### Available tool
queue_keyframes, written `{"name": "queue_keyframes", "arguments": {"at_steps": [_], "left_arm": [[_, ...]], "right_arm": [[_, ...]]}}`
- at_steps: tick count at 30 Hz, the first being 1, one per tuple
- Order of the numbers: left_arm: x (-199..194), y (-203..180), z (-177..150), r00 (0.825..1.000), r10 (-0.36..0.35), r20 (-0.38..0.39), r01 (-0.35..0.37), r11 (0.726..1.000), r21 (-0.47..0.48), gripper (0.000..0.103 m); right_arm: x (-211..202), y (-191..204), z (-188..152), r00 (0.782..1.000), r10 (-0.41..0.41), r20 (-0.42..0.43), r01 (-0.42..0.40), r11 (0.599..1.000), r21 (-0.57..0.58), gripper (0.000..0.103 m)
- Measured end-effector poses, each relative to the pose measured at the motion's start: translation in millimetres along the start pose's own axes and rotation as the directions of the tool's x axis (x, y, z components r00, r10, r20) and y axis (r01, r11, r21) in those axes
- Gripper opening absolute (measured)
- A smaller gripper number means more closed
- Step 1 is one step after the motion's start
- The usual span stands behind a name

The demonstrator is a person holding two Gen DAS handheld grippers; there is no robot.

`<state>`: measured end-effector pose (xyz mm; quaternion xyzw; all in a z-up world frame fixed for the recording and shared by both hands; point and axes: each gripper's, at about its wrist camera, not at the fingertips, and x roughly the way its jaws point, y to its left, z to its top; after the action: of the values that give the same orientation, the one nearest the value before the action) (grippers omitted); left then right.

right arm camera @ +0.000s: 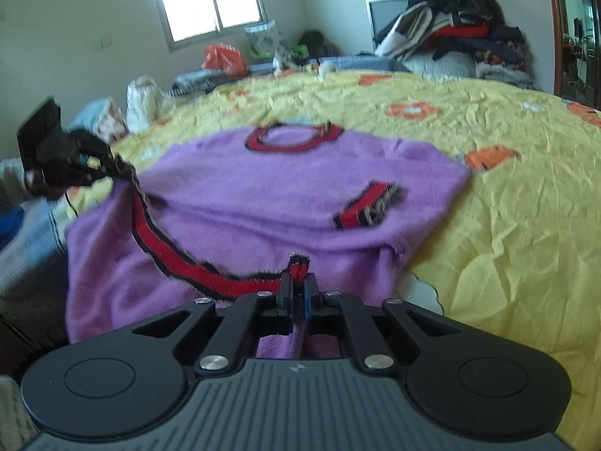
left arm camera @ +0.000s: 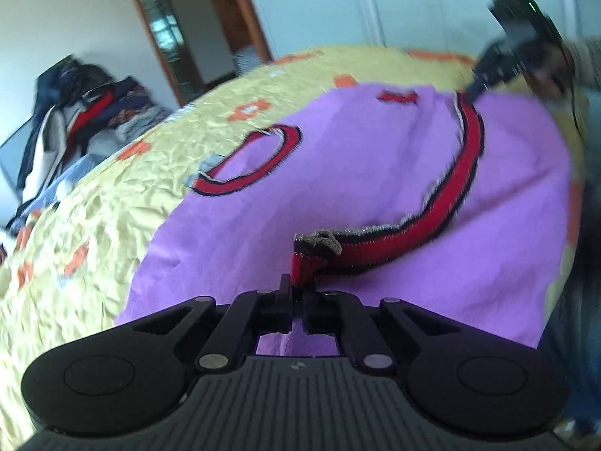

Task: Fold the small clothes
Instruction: 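Lift the hem with both grippers and fold it over toward the collar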

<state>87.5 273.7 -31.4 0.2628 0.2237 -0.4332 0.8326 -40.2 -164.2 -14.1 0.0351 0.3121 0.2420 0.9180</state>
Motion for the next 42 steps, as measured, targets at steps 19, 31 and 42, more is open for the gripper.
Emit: {"name": "queue_keyframes", "arguments": {"at_steps": [19, 31, 42], "left_arm": [[-32, 82, -18, 0.959, 0.213, 0.186, -0.061, 0.798, -0.600, 0.008], [16, 125, -40, 0.983, 0.158, 0.099, -0.053, 0.746, -0.664, 0.008], [52, 142, -57, 0.992, 0.125, 0.023, -0.073, 0.709, -0.702, 0.013]], "right_arm": [[23, -78, 77, 0.980, -0.060, 0.191, 0.038, 0.992, 0.117, 0.005], [84, -111, 92, 0.991, -0.083, 0.102, 0.069, 0.989, 0.128, 0.005], [115, -116, 87, 0.991, -0.131, -0.021, 0.133, 0.986, 0.099, 0.006]]}}
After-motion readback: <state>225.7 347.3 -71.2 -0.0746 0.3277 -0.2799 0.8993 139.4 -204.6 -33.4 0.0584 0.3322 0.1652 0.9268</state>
